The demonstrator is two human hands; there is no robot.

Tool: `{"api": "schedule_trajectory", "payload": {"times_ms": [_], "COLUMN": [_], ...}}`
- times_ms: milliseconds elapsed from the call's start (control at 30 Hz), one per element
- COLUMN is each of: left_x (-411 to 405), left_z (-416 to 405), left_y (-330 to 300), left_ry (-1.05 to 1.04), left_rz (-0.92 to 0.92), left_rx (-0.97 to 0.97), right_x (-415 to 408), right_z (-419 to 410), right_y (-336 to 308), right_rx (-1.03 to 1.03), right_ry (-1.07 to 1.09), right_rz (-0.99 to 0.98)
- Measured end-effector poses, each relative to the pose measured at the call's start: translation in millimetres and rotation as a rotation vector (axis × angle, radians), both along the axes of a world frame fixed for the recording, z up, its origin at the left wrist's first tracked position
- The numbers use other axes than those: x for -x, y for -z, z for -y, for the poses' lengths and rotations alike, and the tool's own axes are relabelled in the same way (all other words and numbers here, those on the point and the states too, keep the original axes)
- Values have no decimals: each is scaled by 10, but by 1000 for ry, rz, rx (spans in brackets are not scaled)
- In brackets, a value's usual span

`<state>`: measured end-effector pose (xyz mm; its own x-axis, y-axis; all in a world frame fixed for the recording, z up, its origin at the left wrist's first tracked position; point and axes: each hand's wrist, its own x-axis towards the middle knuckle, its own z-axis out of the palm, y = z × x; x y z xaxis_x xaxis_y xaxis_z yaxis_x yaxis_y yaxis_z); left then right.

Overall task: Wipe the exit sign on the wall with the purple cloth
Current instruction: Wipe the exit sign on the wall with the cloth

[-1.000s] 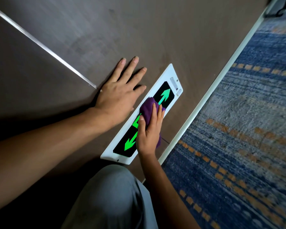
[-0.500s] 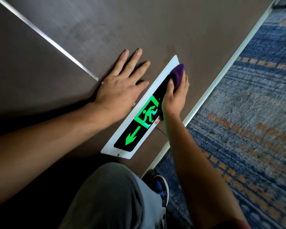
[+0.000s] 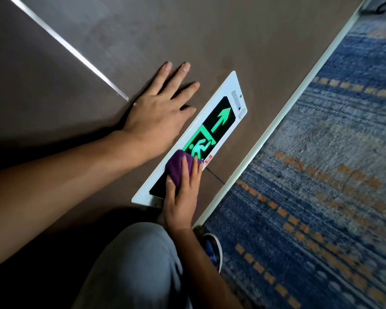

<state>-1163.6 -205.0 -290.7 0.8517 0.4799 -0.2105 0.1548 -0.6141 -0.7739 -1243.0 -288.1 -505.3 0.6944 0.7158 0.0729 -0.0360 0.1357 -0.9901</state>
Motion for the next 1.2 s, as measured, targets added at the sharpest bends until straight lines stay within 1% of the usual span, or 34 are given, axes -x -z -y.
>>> {"api": "schedule_trajectory", "payload": {"times_ms": [100,267,367,467,700,867,1067,1200], "left_x": [31,166,280,323,300,260,264,309], "left_z": [36,64,100,106,130,173,150,125], "left_y": [-13,58,107,116,86,29,13,69], "left_ry": [-1,0,1,5,6,0,-26,-23], "left_rz": [-4,37,5,18,7,-67,-122,-183], "left_rx": [10,24,-16,-17,7,-8,-16,-94], "right_x": [-299,-1219,-1484,-1309,-186,447,455,339], "right_z": [-169,-660,-812,-722,-222,181,156,26], "right_y": [43,-52,-144,-183,-95,24,94,68], "right_rx": [-15,75,94,67,11,-25,-42,-43], "right_ry": [20,149,212,208,119,1,-1,30], "right_rz": [33,-100,-155,-157,-128,-17,66,13]}}
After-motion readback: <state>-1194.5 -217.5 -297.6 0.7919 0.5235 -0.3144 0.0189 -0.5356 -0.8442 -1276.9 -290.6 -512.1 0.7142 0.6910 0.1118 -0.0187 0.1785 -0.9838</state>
